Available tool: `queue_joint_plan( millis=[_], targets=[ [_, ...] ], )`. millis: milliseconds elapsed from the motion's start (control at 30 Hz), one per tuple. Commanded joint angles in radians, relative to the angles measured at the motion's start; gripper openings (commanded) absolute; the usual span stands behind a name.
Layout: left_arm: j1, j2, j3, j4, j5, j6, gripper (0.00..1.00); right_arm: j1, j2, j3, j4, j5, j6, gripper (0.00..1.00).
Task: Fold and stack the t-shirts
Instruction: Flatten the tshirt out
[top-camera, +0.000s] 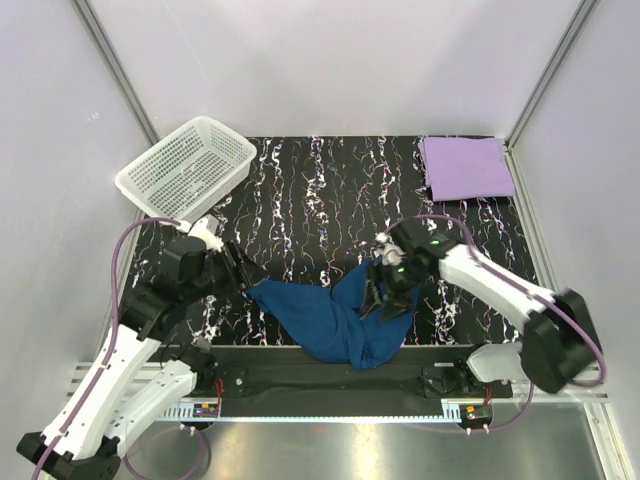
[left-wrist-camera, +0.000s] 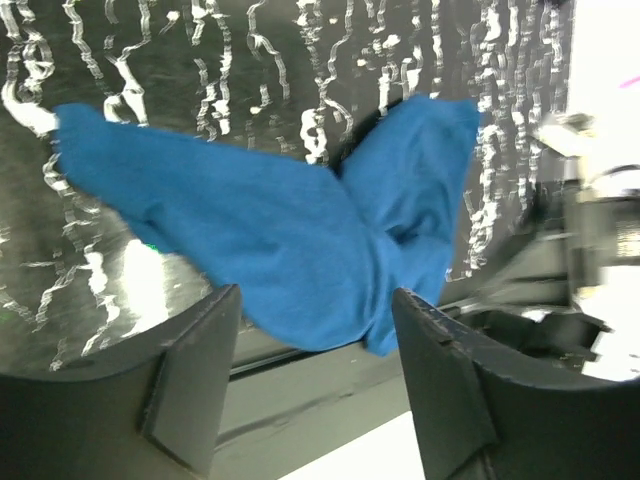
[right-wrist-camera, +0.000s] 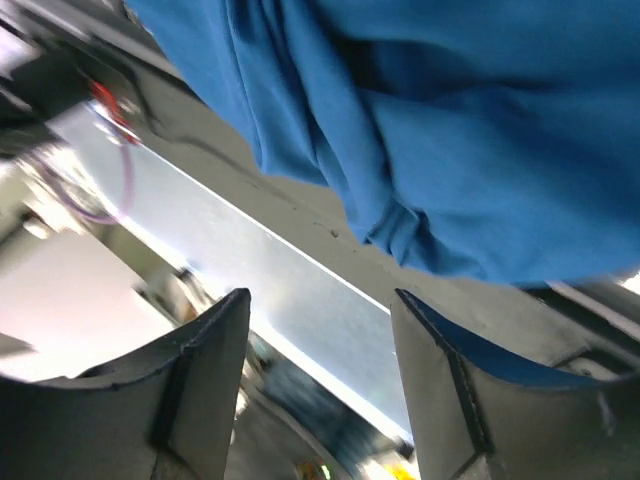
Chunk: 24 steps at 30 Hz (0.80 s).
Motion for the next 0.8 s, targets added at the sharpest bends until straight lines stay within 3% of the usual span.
queue_joint_plan(
  millis=[0,267,367,433,500,533,600,633,767],
  targets=[
    [-0.001,0.035,-0.026,0.106,0.068,-0.042,0.65,0.124,0.163,0.079,0.091,0.072,0.01,0.67],
    [-0.001,0.106,-0.02,0.051,0.055,-0.008,0.67,0.147,0.285,0.035,0.191,0.137,0.004,0.69],
    [-0.003,0.149,-0.015,-0.042,-0.044,-0.003,0.8,0.149,0.337,0.035,0.215,0.128,-0.005,0.6],
    [-0.001,0.17,-0.023,-0.102,-0.165,-0.04,0.88,0.149,0.337,0.033,0.234,0.114,0.0,0.48],
    [-0.001,0.213,-0.052,-0.072,-0.21,-0.043,0.9,0.149,0.323,0.036,0.226,0.118,0.003,0.35],
    [-0.001,0.232,-0.058,-0.061,-0.222,-0.046,0.91,0.149,0.319,0.045,0.217,0.122,0.0,0.22],
    [0.002,0.304,-0.081,-0.005,-0.233,-0.046,0.91,0.149,0.283,0.062,0.162,0.138,-0.008,0.12],
    [0.005,0.33,-0.084,0.012,-0.227,-0.046,0.91,0.149,0.263,0.091,0.139,0.163,-0.009,0.0],
    [0.037,0.439,-0.019,0.014,-0.164,-0.007,0.85,0.149,0.136,0.298,-0.065,0.25,-0.028,0.0]
  ],
)
